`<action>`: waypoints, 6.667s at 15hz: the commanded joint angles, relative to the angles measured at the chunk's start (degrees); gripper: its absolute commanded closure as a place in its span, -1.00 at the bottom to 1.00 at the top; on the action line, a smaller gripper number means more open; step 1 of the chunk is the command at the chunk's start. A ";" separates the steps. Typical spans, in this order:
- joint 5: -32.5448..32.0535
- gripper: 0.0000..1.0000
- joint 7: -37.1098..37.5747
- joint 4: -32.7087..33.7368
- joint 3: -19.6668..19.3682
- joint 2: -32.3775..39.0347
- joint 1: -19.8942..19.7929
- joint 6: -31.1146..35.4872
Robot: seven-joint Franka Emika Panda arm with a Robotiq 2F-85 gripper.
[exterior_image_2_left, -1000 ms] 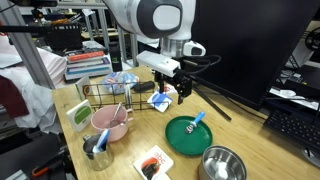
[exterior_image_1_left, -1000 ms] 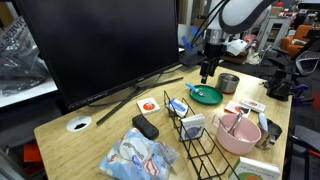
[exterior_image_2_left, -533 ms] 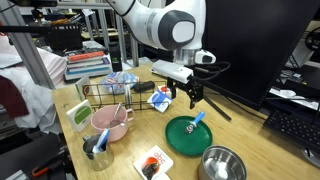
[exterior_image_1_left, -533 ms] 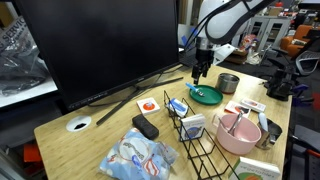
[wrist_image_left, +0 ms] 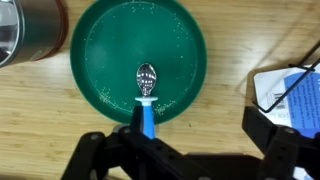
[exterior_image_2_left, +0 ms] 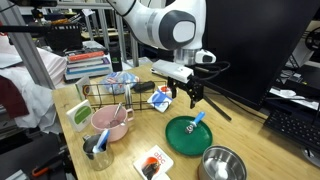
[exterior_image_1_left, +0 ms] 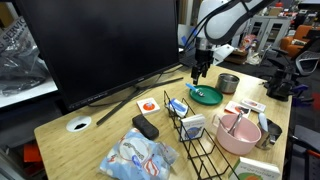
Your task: Pick up the spoon from the green plate and put it in the pink bowl
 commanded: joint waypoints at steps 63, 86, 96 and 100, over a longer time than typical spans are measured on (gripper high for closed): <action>1.14 0.32 2.89 11.72 0.52 16.90 -4.66 13.71; 7.47 0.68 -1.22 -5.25 3.73 -1.03 -6.29 20.59; 16.43 0.86 -8.90 -25.93 8.80 -19.15 -3.51 27.93; 22.22 0.86 -11.28 -30.00 9.13 -21.87 -0.71 27.63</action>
